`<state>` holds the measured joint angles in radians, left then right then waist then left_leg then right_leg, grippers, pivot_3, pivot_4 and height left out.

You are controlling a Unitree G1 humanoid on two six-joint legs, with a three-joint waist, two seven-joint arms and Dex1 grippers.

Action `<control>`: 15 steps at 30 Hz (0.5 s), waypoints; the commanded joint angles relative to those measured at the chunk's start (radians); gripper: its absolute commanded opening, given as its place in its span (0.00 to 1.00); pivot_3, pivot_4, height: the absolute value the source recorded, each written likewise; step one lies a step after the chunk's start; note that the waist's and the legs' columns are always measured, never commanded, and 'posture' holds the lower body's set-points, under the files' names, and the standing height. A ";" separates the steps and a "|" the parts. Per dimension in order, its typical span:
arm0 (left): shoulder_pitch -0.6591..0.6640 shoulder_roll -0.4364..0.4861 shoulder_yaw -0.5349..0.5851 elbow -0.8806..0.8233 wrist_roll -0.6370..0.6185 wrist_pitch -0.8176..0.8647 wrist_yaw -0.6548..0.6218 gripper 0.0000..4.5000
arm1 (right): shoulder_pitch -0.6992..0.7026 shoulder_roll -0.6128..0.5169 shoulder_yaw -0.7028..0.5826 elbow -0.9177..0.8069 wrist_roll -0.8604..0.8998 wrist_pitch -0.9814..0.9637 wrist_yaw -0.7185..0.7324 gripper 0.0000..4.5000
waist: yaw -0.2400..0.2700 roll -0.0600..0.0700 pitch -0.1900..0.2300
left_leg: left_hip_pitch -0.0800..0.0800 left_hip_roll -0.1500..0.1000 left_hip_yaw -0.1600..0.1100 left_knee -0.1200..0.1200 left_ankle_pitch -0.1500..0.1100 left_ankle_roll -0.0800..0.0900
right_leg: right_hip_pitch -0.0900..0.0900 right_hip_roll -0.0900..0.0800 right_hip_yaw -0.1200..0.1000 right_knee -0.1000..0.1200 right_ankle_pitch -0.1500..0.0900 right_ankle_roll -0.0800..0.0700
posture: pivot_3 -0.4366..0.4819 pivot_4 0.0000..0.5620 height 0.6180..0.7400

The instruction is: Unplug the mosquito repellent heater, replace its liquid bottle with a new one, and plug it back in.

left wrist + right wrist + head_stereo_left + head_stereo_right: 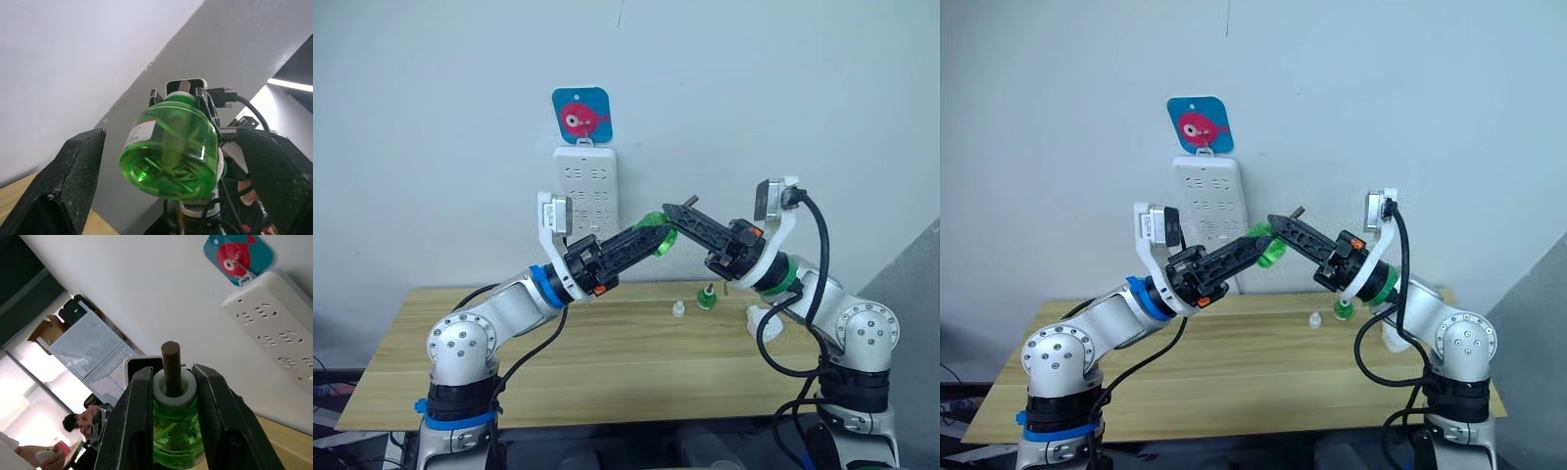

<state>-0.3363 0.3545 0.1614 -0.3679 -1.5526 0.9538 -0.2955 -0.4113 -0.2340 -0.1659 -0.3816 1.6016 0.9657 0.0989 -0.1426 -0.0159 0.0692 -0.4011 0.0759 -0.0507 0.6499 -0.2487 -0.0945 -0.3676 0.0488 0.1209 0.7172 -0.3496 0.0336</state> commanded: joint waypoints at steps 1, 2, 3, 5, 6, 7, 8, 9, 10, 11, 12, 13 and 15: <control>-0.015 0.000 -0.003 -0.004 -0.051 -0.016 0.010 1.00 | -0.001 -0.013 0.010 -0.028 0.050 -0.036 -0.010 0.18 | 0.000 0.000 0.000 | 0.000 0.000 0.000 0.000 0.000 0.000 | 0.000 0.000 0.000 0.000 0.000 0.000 | 0.36 0.01 0.96; -0.014 0.002 -0.003 -0.005 -0.056 -0.016 0.012 1.00 | 0.000 -0.017 0.013 -0.030 0.055 -0.041 -0.012 0.18 | 0.000 0.000 0.000 | 0.000 0.000 0.000 0.000 0.000 0.000 | 0.000 0.000 0.000 0.000 0.000 0.000 | 0.36 0.01 0.96; -0.011 0.006 -0.003 -0.004 -0.061 -0.014 0.010 1.00 | 0.000 -0.021 0.017 -0.030 0.061 -0.046 -0.015 0.18 | 0.000 0.000 0.000 | 0.000 0.000 0.000 0.000 0.000 0.000 | 0.000 0.000 0.000 0.000 0.000 0.000 | 0.36 0.01 0.96; -0.006 0.010 -0.004 -0.003 -0.072 -0.012 0.008 0.96 | -0.002 -0.029 0.025 -0.030 0.068 -0.054 -0.017 0.18 | 0.000 0.000 0.000 | 0.000 0.000 0.000 0.000 0.000 0.000 | 0.000 0.000 0.000 0.000 0.000 0.000 | 0.36 0.01 0.96; -0.005 0.012 -0.004 -0.003 -0.076 -0.012 0.008 0.91 | -0.004 -0.033 0.029 -0.029 0.073 -0.059 -0.019 0.18 | 0.000 0.000 0.000 | 0.000 0.000 0.000 0.000 0.000 0.000 | 0.000 0.000 0.000 0.000 0.000 0.000 | 0.36 0.01 0.96; -0.004 0.013 -0.005 -0.002 -0.081 -0.012 0.009 0.88 | -0.005 -0.036 0.033 -0.029 0.076 -0.063 -0.021 0.18 | 0.000 0.000 0.000 | 0.000 0.000 0.000 0.000 0.000 0.000 | 0.000 0.000 0.000 0.000 0.000 0.000 | 0.36 0.01 0.96; -0.004 0.015 -0.006 -0.001 -0.082 -0.012 0.009 0.80 | -0.007 -0.037 0.036 -0.028 0.080 -0.067 -0.022 0.18 | 0.000 0.000 0.000 | 0.000 0.000 0.000 0.000 0.000 0.000 | 0.000 0.000 0.000 0.000 0.000 0.000 | 0.36 0.01 0.96; -0.003 0.015 -0.007 -0.001 -0.084 -0.013 0.009 0.75 | -0.008 -0.038 0.039 -0.029 0.083 -0.071 -0.024 0.18 | 0.000 0.000 0.000 | 0.000 0.000 0.000 0.000 0.000 0.000 | 0.000 0.000 0.000 0.000 0.000 0.000 | 0.36 0.01 0.96; -0.002 0.015 -0.008 0.000 -0.086 -0.014 0.009 0.67 | -0.009 -0.039 0.041 -0.029 0.085 -0.073 -0.024 0.18 | 0.000 0.000 0.000 | 0.000 0.000 0.000 0.000 0.000 0.000 | 0.000 0.000 0.000 0.000 0.000 0.000 | 0.36 0.01 0.96; -0.003 0.015 -0.009 0.001 -0.086 -0.016 0.009 0.61 | -0.011 -0.041 0.044 -0.029 0.088 -0.075 -0.025 0.18 | 0.000 0.000 0.000 | 0.000 0.000 0.000 0.000 0.000 0.000 | 0.000 0.000 0.000 0.000 0.000 0.000 | 0.36 0.01 0.96; -0.004 0.014 -0.010 0.003 -0.087 -0.017 0.009 0.54 | -0.011 -0.041 0.047 -0.030 0.091 -0.079 -0.027 0.18 | 0.000 0.000 0.000 | 0.000 0.000 0.000 0.000 0.000 0.000 | 0.000 0.000 0.000 0.000 0.000 0.000 | 0.36 0.01 0.96; -0.003 0.013 -0.011 0.004 -0.087 -0.019 0.009 0.53 | -0.011 -0.043 0.051 -0.031 0.094 -0.081 -0.027 0.18 | 0.001 0.000 0.000 | 0.000 0.000 0.000 0.000 0.000 0.000 | 0.000 0.000 0.000 0.000 0.000 0.000 | 0.36 0.01 0.96; -0.002 0.013 -0.012 0.004 -0.087 -0.020 0.009 0.53 | -0.010 -0.047 0.056 -0.034 0.100 -0.088 -0.031 0.18 | 0.001 0.000 0.000 | 0.000 0.000 0.000 0.000 0.000 0.000 | 0.000 0.000 0.000 0.000 0.000 0.000 | 0.36 0.01 0.96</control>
<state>-0.3324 0.3671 0.1569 -0.3529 -1.6182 0.9495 -0.2873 -0.4055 -0.2752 -0.1160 -0.3816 1.6728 0.8971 0.0644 -0.1420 -0.0158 0.0692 -0.4011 0.0759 -0.0507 0.6498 -0.2487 -0.0945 -0.3677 0.0489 0.1211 0.7170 -0.3496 0.0337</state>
